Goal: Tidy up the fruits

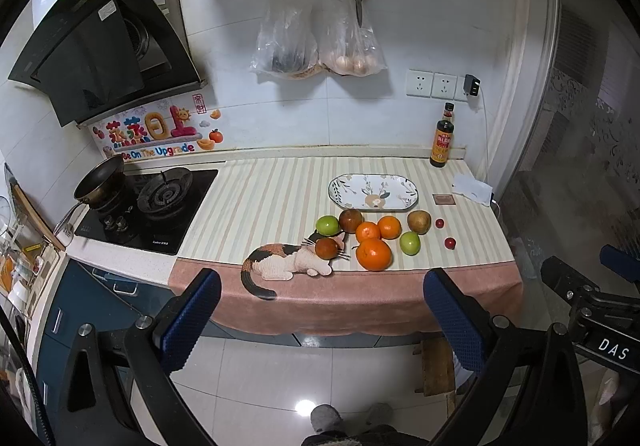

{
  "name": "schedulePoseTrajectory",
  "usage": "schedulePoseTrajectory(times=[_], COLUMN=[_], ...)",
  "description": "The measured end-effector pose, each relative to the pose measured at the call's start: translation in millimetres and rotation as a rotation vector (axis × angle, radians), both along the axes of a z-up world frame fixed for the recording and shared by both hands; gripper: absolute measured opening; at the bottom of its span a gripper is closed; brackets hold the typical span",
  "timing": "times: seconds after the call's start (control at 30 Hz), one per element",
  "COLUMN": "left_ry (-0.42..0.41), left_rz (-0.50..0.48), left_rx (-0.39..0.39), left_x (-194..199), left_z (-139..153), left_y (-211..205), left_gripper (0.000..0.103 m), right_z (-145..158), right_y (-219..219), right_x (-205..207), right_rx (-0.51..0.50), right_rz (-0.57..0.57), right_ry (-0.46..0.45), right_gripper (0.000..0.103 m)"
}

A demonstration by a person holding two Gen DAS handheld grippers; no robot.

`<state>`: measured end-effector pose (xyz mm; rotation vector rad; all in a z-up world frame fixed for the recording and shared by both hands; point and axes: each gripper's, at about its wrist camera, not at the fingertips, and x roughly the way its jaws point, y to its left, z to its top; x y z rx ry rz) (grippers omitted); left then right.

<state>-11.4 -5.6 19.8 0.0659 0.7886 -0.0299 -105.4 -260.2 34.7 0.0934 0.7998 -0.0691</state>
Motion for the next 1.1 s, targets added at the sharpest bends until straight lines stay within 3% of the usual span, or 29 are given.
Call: schedulePoseTrajectory(times=[0.37, 0.67, 0.87, 1.1], left_ry=[0.010, -0.014, 0.022, 0.192], left_rz=[-0.015, 0.022, 0.048, 0.085], left_rx=[-0.001, 0.033, 0.076, 0.115], left_x=[5, 63, 114, 184], left_z=[-3, -24, -61, -124], left_y=[-2, 22, 43, 60], left_gripper=[0.103, 0.103, 0.103, 0.103], right_z=[-2, -22, -66, -136], right_y=[1, 11, 20, 29], right_x=[9, 45, 89, 166], right_rx=[0.009, 0.073, 0.150, 0.190], right_rz=[-0.024, -0.062, -0.083, -0.056], right_ry=[0.006, -0.005, 0.038, 0.164], right_gripper=[0.103, 0.103, 0.103, 0.103])
